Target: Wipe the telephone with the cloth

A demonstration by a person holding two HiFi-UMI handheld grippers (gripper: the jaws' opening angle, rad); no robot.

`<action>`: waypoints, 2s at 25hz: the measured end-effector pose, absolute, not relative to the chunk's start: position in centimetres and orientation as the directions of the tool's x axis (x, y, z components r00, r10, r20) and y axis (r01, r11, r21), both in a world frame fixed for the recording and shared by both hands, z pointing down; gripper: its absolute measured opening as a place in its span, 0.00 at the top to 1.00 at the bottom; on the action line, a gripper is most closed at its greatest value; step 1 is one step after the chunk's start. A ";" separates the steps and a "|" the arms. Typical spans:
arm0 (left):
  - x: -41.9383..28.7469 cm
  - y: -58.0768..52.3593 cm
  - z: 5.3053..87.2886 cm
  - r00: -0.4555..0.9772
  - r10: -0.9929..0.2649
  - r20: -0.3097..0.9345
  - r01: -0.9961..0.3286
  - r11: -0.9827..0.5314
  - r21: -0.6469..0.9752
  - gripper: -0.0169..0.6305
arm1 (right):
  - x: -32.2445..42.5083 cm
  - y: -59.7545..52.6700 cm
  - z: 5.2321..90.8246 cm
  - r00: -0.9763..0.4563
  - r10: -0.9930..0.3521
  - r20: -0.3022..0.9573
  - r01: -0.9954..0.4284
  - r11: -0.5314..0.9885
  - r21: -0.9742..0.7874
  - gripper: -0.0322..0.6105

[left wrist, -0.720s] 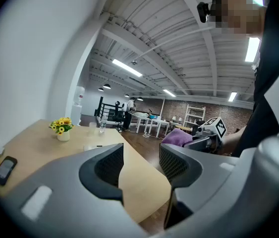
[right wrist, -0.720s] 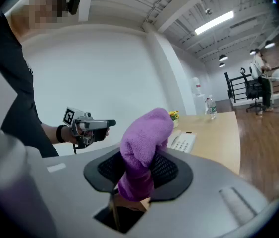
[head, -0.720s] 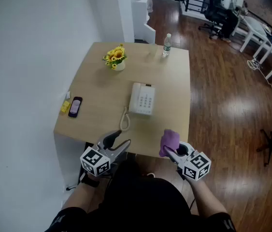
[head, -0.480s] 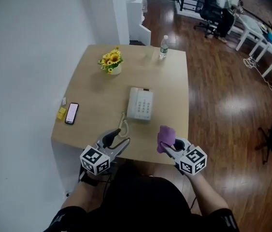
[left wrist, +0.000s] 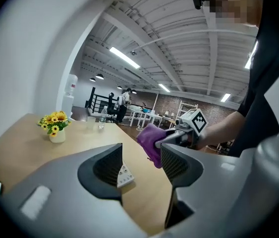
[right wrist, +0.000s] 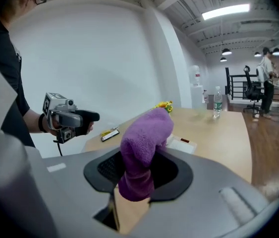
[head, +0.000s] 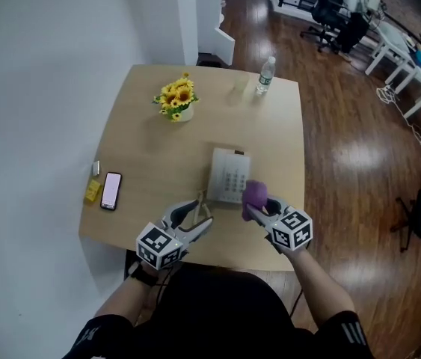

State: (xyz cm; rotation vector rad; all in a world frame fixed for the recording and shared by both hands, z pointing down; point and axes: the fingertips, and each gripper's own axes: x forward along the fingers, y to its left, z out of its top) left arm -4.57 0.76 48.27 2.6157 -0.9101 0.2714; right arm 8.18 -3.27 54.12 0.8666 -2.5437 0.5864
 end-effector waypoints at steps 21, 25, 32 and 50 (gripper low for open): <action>-10.8 -5.1 53.4 0.786 -0.496 0.370 -0.608 -0.731 0.311 0.58 | -2.0 -24.3 65.6 -0.459 -0.326 0.827 -0.518 0.854 0.050 0.74; -11.6 -4.9 54.0 0.769 -0.505 0.392 -0.628 -0.712 0.315 0.58 | -2.7 -24.0 67.8 -0.392 -0.268 0.880 -0.404 0.910 0.097 0.74; -12.1 -5.9 53.9 0.755 -0.528 0.388 -0.647 -0.696 0.312 0.58 | -3.6 -21.6 67.8 -0.421 -0.274 0.864 -0.367 0.923 0.114 0.75; -10.7 -7.1 53.5 0.741 -0.549 0.387 -0.664 -0.686 0.299 0.58 | -5.9 -6.4 71.6 -0.430 -0.184 0.884 -0.006 0.979 0.201 0.74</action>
